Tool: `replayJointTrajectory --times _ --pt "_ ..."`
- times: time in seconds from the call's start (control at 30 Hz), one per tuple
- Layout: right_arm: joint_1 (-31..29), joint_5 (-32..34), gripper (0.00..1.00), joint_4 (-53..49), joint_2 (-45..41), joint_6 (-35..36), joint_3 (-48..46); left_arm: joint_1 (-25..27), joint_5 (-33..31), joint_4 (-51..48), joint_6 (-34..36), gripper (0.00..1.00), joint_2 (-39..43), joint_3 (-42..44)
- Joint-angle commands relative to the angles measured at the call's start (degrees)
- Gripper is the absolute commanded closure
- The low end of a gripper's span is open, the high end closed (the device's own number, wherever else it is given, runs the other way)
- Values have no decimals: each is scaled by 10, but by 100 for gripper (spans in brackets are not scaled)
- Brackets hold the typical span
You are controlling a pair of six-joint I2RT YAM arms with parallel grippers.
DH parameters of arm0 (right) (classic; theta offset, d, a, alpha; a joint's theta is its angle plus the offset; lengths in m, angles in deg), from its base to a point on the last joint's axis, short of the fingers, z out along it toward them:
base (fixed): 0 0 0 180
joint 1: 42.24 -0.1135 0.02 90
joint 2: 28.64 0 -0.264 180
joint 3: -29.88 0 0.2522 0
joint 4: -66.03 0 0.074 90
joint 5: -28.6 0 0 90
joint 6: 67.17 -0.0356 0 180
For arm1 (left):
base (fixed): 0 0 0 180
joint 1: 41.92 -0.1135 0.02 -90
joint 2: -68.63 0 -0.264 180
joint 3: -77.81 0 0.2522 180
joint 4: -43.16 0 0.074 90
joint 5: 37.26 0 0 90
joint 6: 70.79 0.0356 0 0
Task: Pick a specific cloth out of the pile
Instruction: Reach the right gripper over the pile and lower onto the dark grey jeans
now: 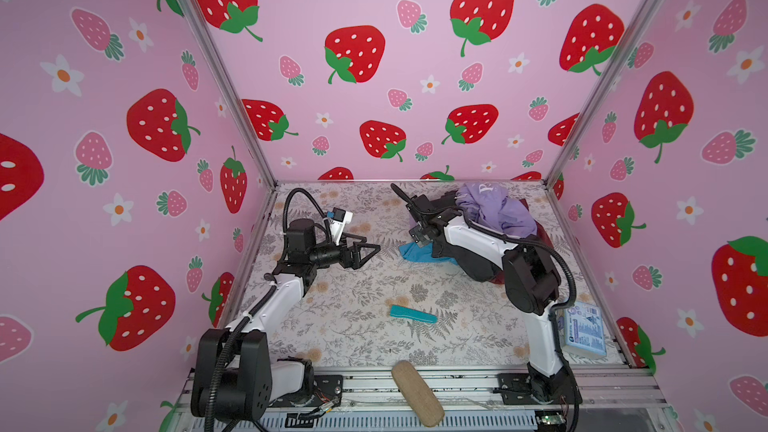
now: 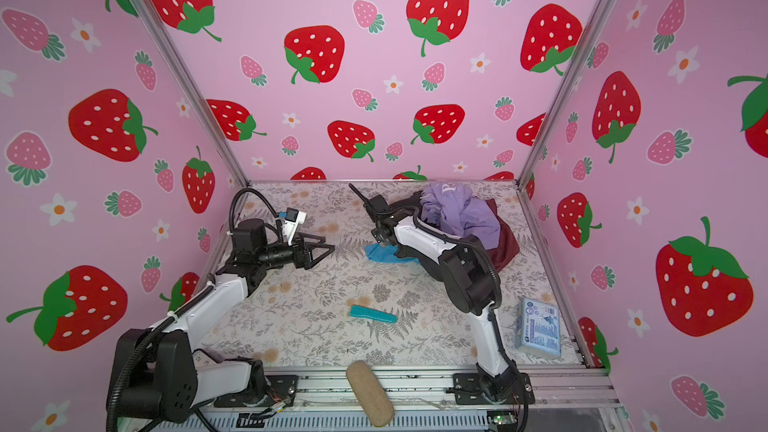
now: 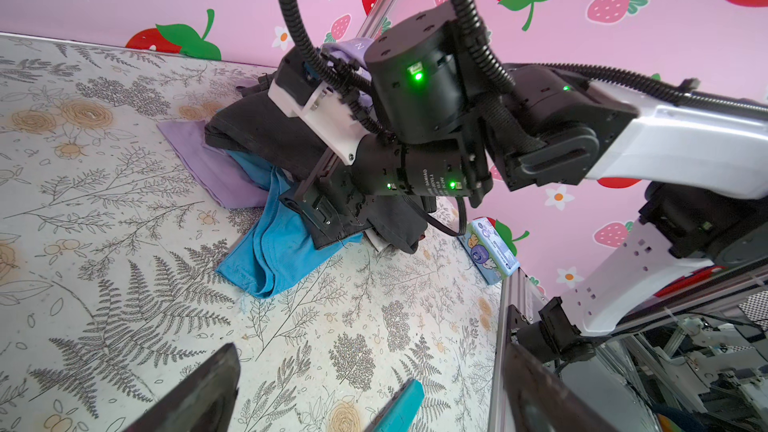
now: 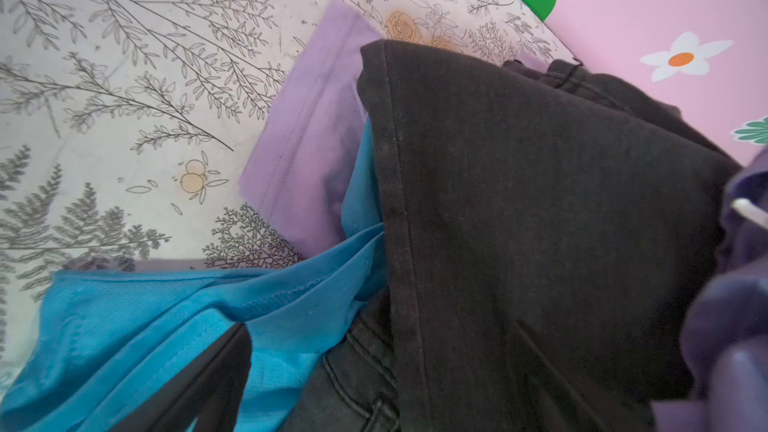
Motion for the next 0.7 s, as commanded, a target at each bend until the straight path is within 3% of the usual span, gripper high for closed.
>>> replayJointTrajectory --times 0.0,0.13,0.67 --pt "5 26 4 -14 15 17 25 1 -1 5 8 1 16 4" --pt "18 70 8 -19 34 19 30 1 -2 4 10 1 18 5" --pt "47 95 12 7 51 20 14 -3 -7 1 12 1 5 0"
